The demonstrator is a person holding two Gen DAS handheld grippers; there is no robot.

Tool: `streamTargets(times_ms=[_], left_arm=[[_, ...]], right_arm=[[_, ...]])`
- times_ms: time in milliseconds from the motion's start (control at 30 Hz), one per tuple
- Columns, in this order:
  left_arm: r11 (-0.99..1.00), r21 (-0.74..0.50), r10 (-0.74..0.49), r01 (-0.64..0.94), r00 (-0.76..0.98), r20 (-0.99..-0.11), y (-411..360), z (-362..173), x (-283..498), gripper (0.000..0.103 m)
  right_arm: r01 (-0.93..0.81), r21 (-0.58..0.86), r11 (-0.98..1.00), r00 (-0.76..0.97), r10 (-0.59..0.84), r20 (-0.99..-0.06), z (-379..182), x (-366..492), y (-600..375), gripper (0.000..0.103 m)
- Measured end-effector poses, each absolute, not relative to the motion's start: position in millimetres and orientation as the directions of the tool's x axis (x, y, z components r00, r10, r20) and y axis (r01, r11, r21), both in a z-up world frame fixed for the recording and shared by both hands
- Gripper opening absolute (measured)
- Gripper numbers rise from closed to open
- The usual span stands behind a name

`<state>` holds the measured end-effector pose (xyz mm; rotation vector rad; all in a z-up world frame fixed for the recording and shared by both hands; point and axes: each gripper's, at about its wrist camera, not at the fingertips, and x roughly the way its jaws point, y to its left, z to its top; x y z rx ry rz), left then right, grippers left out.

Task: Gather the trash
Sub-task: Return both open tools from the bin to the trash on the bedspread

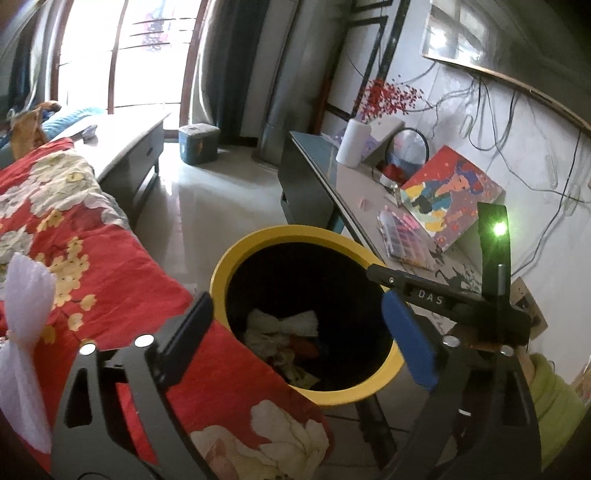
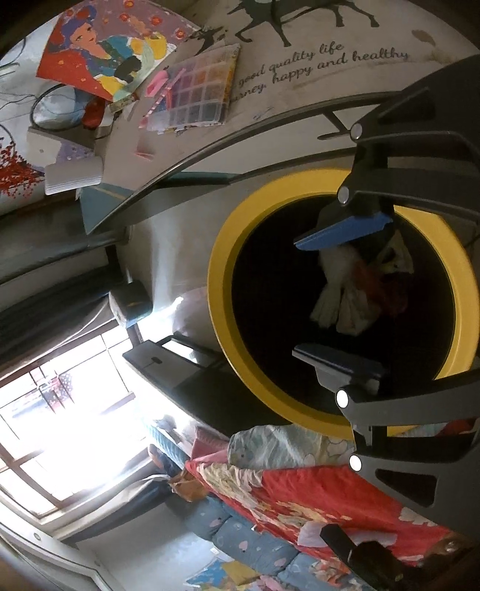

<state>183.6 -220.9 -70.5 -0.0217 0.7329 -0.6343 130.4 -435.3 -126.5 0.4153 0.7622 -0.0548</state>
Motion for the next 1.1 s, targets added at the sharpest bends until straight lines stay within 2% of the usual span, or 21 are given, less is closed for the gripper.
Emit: streamTargets(times_ms=[133,300,1100], left_arm=[[0.820,-0.245,-0.547,0.518,0.580,-0.604,-212.8,-66.0,179.4,0.092],[0.834,-0.244,-0.533,0.495,0.606,-0.591,-201.4,-60.7,173.7,0.092],[0.876,-0.261,-0.482,0.405,0.718,-0.502,-148.0,-31.3,148.9,0.092]], right_arm=[[0.177,0.333,0.926,0.757,0.088,-0.648,-113.0,126.4,-426.9,0.068],[0.145,0.327,0.934,0.779,0.096,-0.619,-98.3,124.0,-415.9,0.071],[0.014,0.282,0.959,0.824,0.149,-0.547,-52.9,110.1,-363.4,0.073]])
